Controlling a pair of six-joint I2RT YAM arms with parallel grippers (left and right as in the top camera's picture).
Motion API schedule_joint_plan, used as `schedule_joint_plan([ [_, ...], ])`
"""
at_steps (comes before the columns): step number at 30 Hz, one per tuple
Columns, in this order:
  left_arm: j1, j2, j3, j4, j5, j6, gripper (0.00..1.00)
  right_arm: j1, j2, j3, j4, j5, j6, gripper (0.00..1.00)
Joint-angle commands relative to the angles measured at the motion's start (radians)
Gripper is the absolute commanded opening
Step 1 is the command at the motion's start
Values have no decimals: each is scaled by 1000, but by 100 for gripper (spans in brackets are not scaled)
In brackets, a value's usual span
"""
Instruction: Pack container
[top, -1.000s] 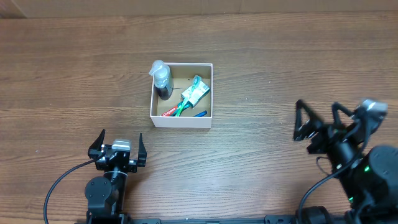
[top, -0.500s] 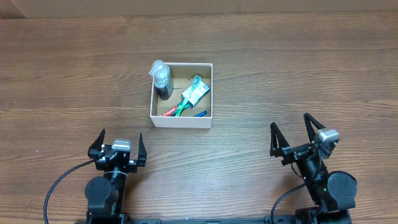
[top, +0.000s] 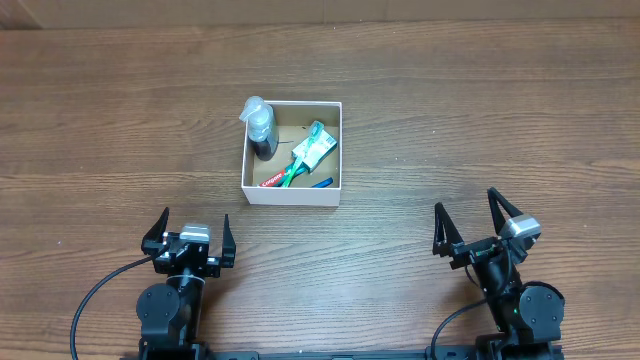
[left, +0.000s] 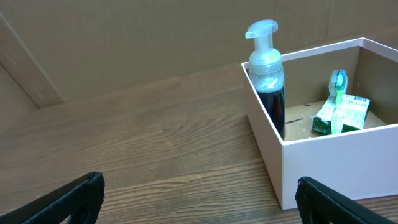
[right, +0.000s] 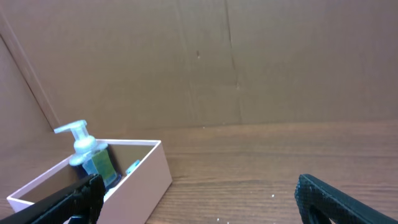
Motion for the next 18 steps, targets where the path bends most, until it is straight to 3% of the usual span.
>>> schedule_joint_plan([
  [1, 10, -8, -5, 0, -6, 8, 100, -5, -39, -33, -17, 14, -8, 100],
  [8, 10, -8, -5, 0, -6, 8, 100, -6, -84, -33, -139, 34, -8, 100],
  [18, 10, -8, -5, 0, -6, 8, 100, -7, -84, -33, -138, 19, -65, 100],
])
